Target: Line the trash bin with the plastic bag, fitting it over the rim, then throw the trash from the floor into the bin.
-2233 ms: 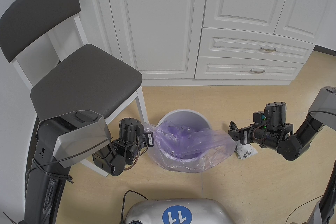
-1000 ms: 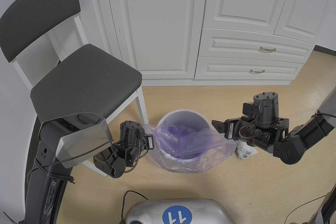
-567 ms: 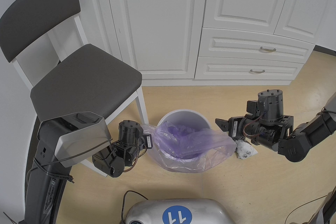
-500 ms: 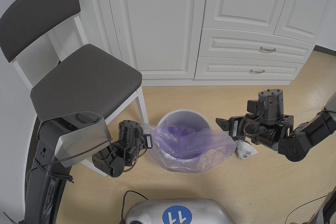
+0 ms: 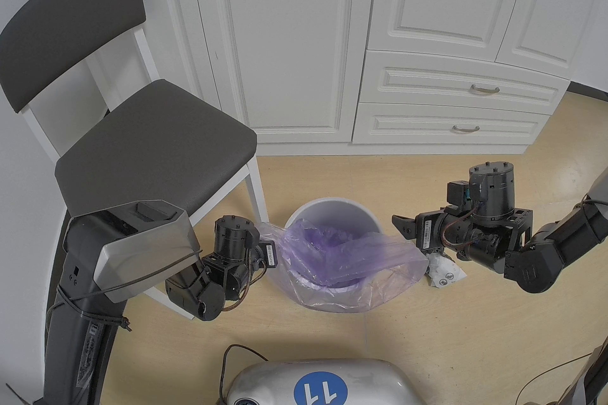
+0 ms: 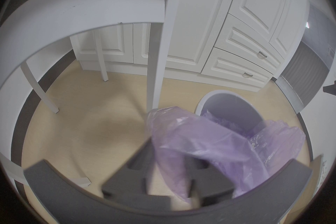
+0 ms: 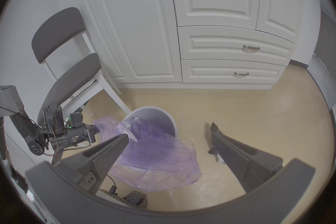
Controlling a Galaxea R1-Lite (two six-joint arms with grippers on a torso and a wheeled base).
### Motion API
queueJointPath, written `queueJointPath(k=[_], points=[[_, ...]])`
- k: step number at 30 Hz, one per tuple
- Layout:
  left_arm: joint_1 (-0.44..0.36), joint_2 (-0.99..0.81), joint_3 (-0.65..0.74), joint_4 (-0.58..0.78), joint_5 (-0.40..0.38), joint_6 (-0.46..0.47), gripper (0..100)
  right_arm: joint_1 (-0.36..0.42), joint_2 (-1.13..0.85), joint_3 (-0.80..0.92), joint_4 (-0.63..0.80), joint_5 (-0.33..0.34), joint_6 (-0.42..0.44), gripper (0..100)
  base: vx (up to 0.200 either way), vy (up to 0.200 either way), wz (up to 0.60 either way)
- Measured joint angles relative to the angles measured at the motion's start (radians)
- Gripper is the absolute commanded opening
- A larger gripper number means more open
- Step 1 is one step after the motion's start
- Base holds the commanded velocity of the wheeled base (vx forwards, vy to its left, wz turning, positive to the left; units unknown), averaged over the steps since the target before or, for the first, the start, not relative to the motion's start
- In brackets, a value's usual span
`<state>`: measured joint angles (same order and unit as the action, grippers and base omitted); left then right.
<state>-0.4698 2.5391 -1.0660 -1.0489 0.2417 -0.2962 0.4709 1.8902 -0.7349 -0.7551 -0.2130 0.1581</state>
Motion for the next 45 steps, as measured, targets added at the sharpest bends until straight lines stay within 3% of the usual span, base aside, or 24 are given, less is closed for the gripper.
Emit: queueJointPath(k=[5,8,12,21,25,27,35,45], points=[[0.000,-0.016,0.011,-0.016,0.000,-0.001,100,0.002,0.012,-0.009,-0.012,0.013,-0.033,100,0.000,0.000,0.00],[0.000,-0.026,0.023,-0.036,0.000,0.000,100,0.003,0.039,-0.031,-0.038,0.063,-0.103,100,0.000,0.000,0.00],[0.000,-0.035,0.037,-0.045,0.000,0.000,100,-0.002,0.096,-0.061,-0.076,0.155,-0.243,100,0.000,0.000,0.00],[0.007,-0.043,0.063,-0.050,0.000,0.001,100,-0.007,0.251,-0.115,-0.130,0.293,-0.561,100,0.000,0.000,0.00],[0.010,-0.043,0.073,-0.051,0.000,0.000,100,-0.017,0.306,-0.132,-0.135,0.414,-0.683,100,0.000,0.000,0.00],[0.010,-0.043,0.079,-0.051,0.000,0.000,100,-0.023,0.327,-0.142,-0.129,0.444,-0.724,100,0.000,0.000,0.00],[0.013,-0.042,0.085,-0.051,0.000,0.001,100,-0.020,0.383,-0.184,-0.053,0.450,-0.826,100,0.000,0.000,0.00],[0.014,-0.038,0.084,-0.051,0.000,0.002,100,-0.017,0.476,-0.269,-0.033,0.441,-0.840,100,0.000,0.000,0.00]])
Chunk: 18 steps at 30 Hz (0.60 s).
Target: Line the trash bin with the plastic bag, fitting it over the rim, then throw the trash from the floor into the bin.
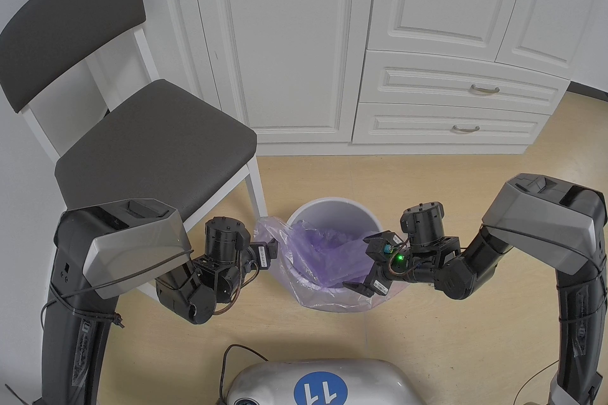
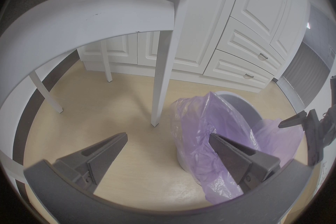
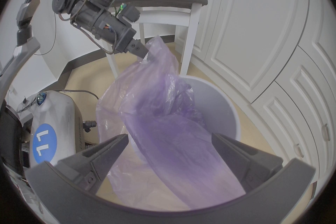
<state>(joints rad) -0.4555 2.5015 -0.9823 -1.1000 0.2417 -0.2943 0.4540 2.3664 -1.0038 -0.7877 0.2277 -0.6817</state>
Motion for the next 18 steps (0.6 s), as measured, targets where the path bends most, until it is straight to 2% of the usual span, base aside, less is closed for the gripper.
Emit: queueJointPath(k=[4,5,14,18], points=[[0.000,0.002,-0.001,0.000,0.000,0.000,100,0.000,0.039,-0.036,0.000,-0.027,0.000,100,0.000,0.000,0.00],[0.000,0.003,-0.001,0.000,0.000,0.000,100,0.000,0.048,-0.046,0.000,-0.035,0.000,0,0.000,0.000,0.00],[0.000,0.004,-0.001,0.000,0.000,0.000,100,-0.014,0.087,-0.078,-0.046,-0.041,0.022,0,0.000,0.000,0.00],[0.000,0.004,0.000,0.000,0.000,0.000,100,-0.028,0.089,-0.078,-0.155,-0.043,0.110,0,0.000,0.000,0.00]])
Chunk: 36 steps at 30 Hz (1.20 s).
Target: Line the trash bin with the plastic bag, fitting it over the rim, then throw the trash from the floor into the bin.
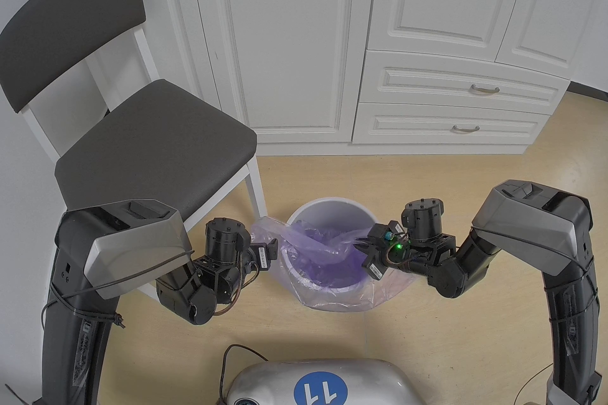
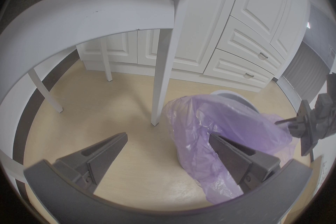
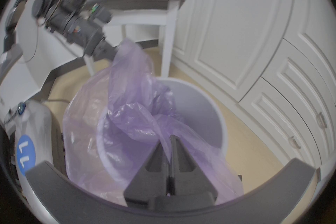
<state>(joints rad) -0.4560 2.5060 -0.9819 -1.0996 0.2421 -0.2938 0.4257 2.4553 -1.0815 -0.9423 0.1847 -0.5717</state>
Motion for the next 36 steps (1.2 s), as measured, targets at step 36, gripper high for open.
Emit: queueJointPath(k=[36], points=[[-0.015,-0.008,0.014,-0.020,0.000,-0.002,100,-0.059,0.117,-0.221,-0.137,-0.089,0.355,0,0.000,0.000,0.00]])
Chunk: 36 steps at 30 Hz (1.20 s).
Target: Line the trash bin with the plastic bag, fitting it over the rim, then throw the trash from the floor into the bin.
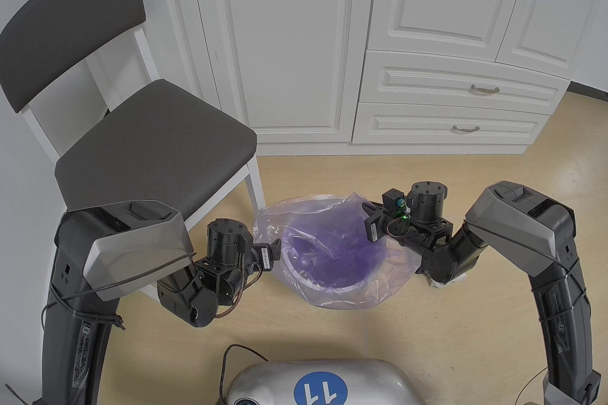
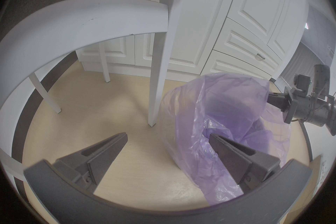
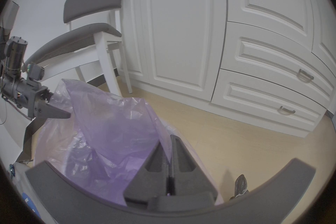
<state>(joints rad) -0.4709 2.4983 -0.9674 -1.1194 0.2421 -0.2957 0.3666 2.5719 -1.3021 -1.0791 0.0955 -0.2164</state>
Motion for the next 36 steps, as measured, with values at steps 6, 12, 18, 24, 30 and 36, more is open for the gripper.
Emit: queueJointPath(k=[6,12,18,24,30,36], points=[[0.000,0.000,-0.001,-0.003,0.000,0.000,100,0.000,0.040,-0.074,0.000,-0.049,0.011,0,0.000,0.000,0.00],[0.000,-0.001,-0.001,-0.003,0.000,0.000,100,0.000,0.070,-0.128,0.008,-0.082,0.028,0,0.000,0.000,0.00],[0.000,-0.001,-0.001,-0.003,0.000,0.000,100,-0.002,0.092,-0.188,0.025,-0.129,0.030,0,0.000,0.000,0.00],[0.000,-0.001,-0.001,-0.003,0.000,0.000,100,-0.003,0.115,-0.234,0.029,-0.155,0.030,0,0.000,0.000,0.00],[0.000,-0.001,-0.003,-0.021,0.000,0.000,100,-0.006,0.133,-0.269,0.030,-0.171,0.030,0,0.000,0.000,0.00],[0.000,-0.004,-0.002,-0.035,0.000,0.000,100,-0.008,0.156,-0.312,0.031,-0.187,0.030,0,0.000,0.000,0.00]])
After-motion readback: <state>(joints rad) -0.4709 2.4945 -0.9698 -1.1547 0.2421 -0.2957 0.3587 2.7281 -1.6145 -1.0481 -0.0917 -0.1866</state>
